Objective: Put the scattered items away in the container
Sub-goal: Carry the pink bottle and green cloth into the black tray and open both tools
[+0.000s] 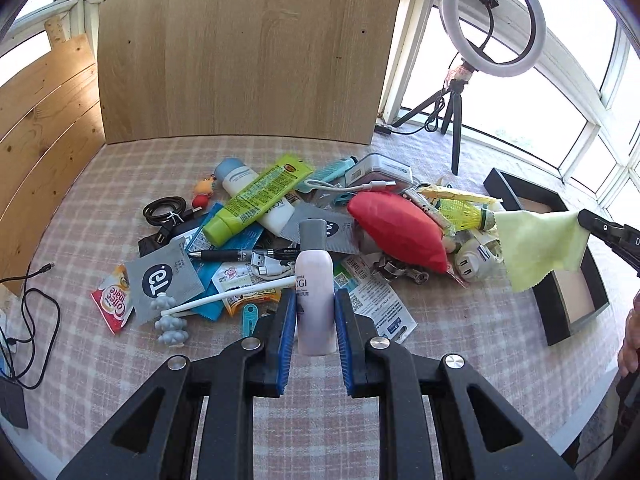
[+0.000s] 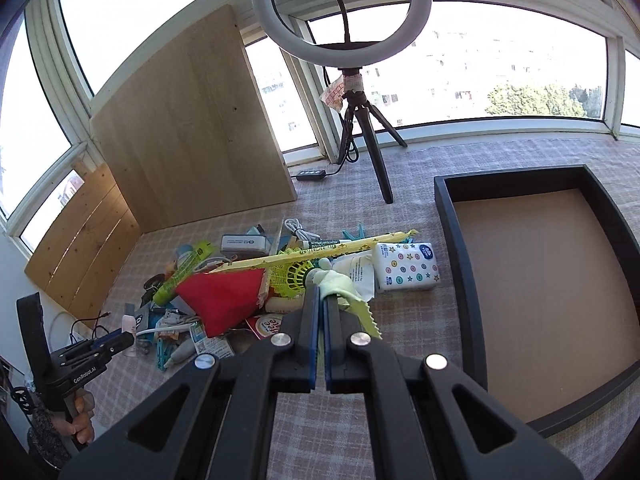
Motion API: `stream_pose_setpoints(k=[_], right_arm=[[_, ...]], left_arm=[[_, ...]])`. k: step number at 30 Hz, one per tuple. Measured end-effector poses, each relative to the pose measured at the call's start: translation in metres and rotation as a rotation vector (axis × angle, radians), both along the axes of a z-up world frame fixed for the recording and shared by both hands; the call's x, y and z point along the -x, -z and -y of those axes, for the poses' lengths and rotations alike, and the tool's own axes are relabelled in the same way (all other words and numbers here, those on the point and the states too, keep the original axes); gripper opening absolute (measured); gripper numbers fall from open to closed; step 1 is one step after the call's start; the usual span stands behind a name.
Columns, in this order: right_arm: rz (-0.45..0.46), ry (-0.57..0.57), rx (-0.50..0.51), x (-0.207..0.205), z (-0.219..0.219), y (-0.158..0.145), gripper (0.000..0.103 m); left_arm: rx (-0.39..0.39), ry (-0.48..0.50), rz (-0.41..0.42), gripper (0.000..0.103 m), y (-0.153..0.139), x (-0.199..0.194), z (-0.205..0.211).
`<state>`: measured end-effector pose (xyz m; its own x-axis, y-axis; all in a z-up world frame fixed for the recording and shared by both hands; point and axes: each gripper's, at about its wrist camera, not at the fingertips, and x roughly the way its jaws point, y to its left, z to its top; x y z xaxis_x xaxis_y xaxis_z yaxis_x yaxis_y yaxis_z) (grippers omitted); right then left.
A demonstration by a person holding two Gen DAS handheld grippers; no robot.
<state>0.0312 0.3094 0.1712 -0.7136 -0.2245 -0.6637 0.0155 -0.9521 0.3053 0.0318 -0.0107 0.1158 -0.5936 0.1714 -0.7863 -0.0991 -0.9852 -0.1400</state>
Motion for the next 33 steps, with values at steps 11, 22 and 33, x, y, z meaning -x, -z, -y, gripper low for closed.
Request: stream_pose_setpoints(k=[11,22,33], right_arm=[[-0.068,0.127,-0.037,-0.051,-0.026,-0.031,0.002],[-0.065,0.181,-0.080,-0.076,-0.121,-0.042,0.002],[-0.001,0.239,-0.159,-0.083,-0.239,-0.025,0.002]], left_arm=[[-0.014,0.172,-0.045,0.018,-0.026,-0.010,-0.043],[-0.055,0.249,-0.062,0.018,-0.044,-0.022,-0.142],[-0.110,0.410,-0.016,0.018,-0.035,-0.025,-0.313]])
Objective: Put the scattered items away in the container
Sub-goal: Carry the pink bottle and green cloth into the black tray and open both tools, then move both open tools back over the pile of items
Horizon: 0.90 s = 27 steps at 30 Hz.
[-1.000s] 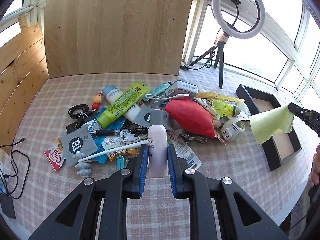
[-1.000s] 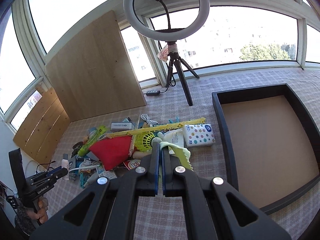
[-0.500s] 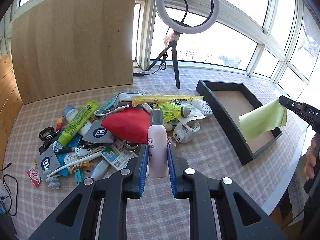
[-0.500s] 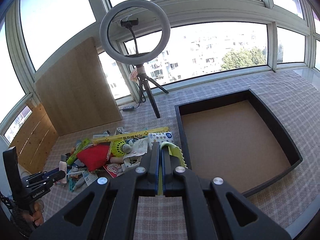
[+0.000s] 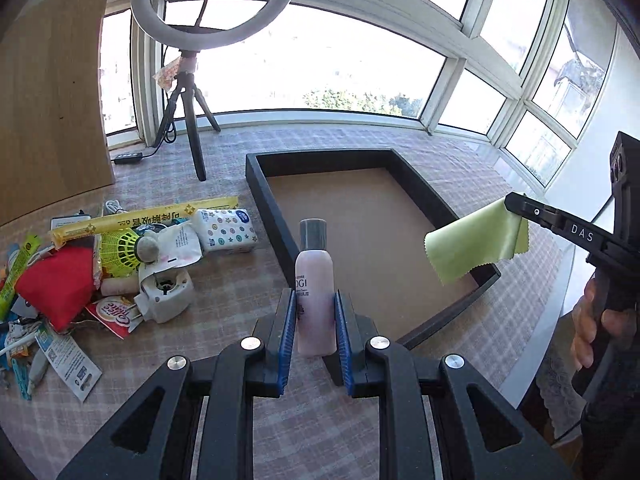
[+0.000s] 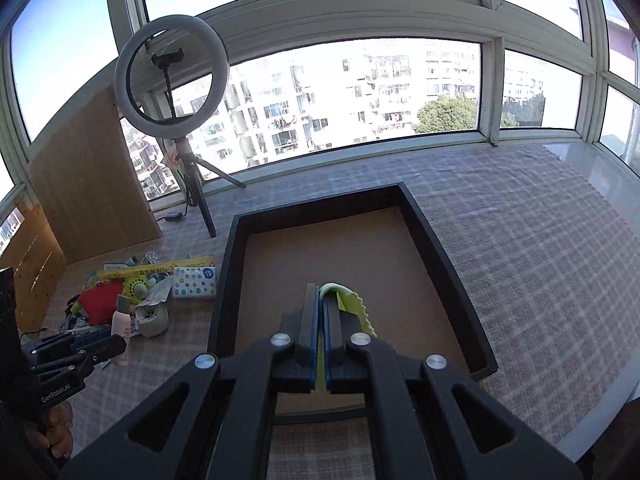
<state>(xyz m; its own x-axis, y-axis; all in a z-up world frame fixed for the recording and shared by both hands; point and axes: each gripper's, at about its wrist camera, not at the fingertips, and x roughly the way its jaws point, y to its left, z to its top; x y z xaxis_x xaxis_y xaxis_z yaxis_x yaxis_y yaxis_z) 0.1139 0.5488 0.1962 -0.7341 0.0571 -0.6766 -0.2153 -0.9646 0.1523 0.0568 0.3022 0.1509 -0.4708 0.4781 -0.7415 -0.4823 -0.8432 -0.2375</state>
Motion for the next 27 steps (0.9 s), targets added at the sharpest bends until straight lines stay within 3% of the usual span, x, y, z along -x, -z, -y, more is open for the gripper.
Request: stream_pose_setpoints(k=[6,14,15,16,17,18,19,27], right_arm=[[0.042,0.020,-0.018,0.009,-0.043,0.015,0.002],[0.108,-0.001,-0.008,0.029,-0.066,0.032,0.002],[0.133,-0.005,-0.008,0.032,-0.066,0.036,0.008],[0.163,-0.003,-0.011,0.035,-0.065,0.040,0.027],[0.171,0.006,-0.017,0.036,-0.065,0.042,0.039],[0.163,0.020,-0.023,0.035,-0.064,0.043,0.058],[0.149,0.027,-0.028,0.033,-0.063,0.042,0.062],[0.126,0.007,-0.037,0.040,-0.042,0.035,0.062]], left_arm=[[0.015,0.057,0.031,0.018,0.008,0.002,-0.066],[0.059,0.057,0.035,0.018,0.017,0.018,-0.110],[0.063,0.065,0.048,0.019,0.020,0.021,-0.114],[0.068,0.074,0.062,0.028,0.024,0.024,-0.119],[0.081,0.070,0.084,0.039,0.028,0.027,-0.122],[0.096,0.054,0.099,0.065,0.030,0.029,-0.123],[0.094,0.049,0.085,0.070,0.029,0.028,-0.122],[0.103,0.020,0.014,0.069,0.019,0.026,-0.094]])
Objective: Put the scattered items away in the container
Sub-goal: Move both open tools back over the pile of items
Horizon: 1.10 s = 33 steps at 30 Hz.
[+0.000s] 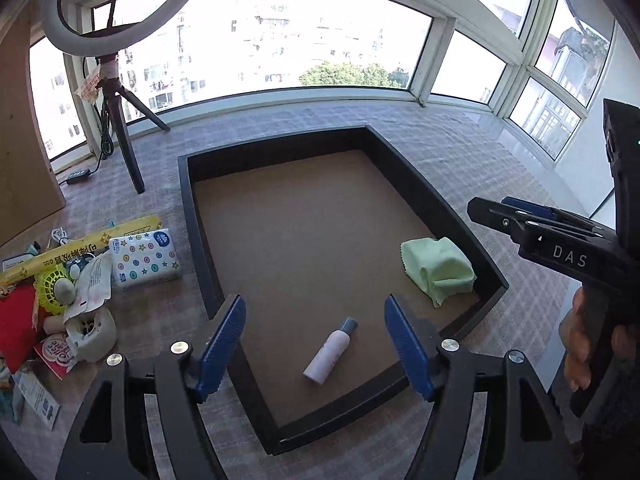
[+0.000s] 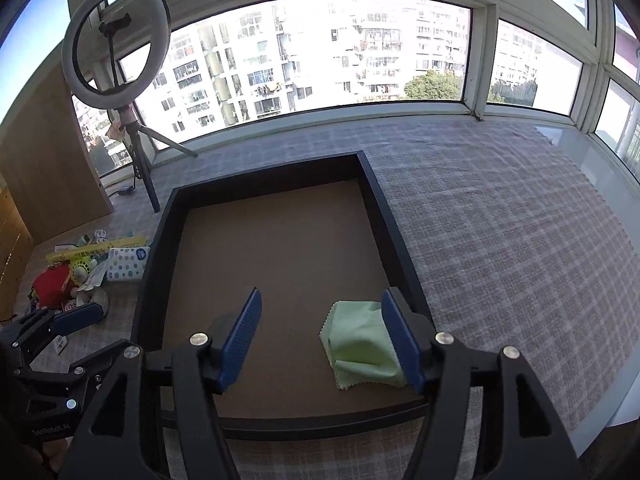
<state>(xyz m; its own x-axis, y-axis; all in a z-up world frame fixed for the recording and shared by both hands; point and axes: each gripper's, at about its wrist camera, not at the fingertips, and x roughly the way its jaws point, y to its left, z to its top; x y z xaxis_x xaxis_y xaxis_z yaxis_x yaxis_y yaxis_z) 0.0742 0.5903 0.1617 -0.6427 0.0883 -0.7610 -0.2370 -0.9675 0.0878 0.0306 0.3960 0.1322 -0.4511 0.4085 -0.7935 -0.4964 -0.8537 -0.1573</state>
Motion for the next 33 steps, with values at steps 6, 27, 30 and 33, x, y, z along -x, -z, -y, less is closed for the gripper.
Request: stream_pose_setpoints(k=[6,27,30,33], right_arm=[[-0.016,-0.052,0.002,0.015,0.041,-0.008,0.062],[-0.011,-0.406,-0.078,0.085,0.256,-0.023,0.061],[-0.002,-0.439,-0.099,0.094,0.277,-0.022,0.061],[0.013,-0.463,-0.097,0.102,0.293,-0.018,0.061]], left_arm=[[-0.011,-0.068,-0.013,0.068,-0.011,0.008,0.058],[0.131,-0.449,-0.063,0.068,-0.015,0.015,0.389],[0.168,-0.484,-0.065,0.068,-0.012,0.019,0.428],[0.213,-0.519,-0.069,0.068,-0.009,0.020,0.464]])
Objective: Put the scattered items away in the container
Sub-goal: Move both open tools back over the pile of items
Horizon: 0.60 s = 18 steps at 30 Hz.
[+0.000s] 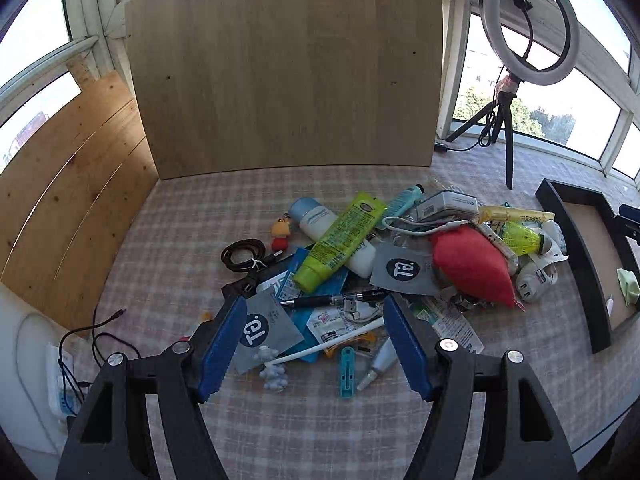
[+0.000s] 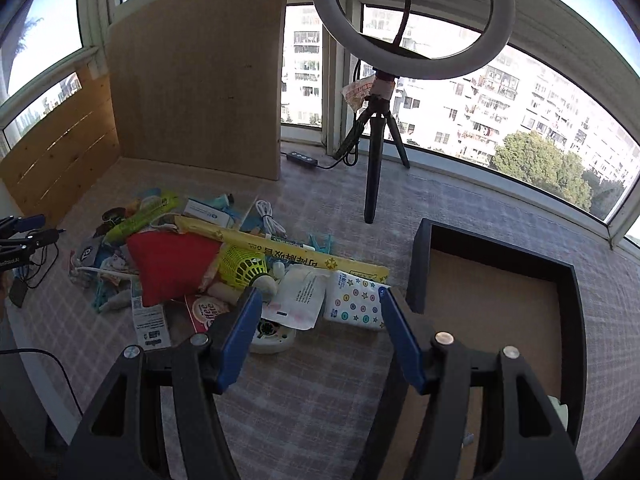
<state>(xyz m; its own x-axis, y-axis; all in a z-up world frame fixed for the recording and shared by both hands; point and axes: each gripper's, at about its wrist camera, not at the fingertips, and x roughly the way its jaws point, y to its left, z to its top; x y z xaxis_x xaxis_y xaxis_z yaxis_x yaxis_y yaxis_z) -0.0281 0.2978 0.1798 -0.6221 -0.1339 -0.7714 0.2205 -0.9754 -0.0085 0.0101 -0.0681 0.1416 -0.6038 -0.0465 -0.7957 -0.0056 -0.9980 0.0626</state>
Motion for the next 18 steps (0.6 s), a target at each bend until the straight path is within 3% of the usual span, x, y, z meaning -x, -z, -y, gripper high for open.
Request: stream_pose_setpoints(k=[9,13,18], right_arm=[[0.054,-0.042,0.067,0.004,0.033,0.022,0.061],[0.075,-0.113,0.105,0.000,0.062,0.026,0.061],[0.064,-0.185,0.063,-0.003,0.099,0.027,0.061]], left_arm=[[-0.029,-0.107,0.068,0.064,0.032,-0.020,0.075],[-0.083,-0.100,0.109,0.058,0.055,-0.034,0.074],[-0.084,-0.076,0.138,0.058,0.071,-0.041,0.057]])
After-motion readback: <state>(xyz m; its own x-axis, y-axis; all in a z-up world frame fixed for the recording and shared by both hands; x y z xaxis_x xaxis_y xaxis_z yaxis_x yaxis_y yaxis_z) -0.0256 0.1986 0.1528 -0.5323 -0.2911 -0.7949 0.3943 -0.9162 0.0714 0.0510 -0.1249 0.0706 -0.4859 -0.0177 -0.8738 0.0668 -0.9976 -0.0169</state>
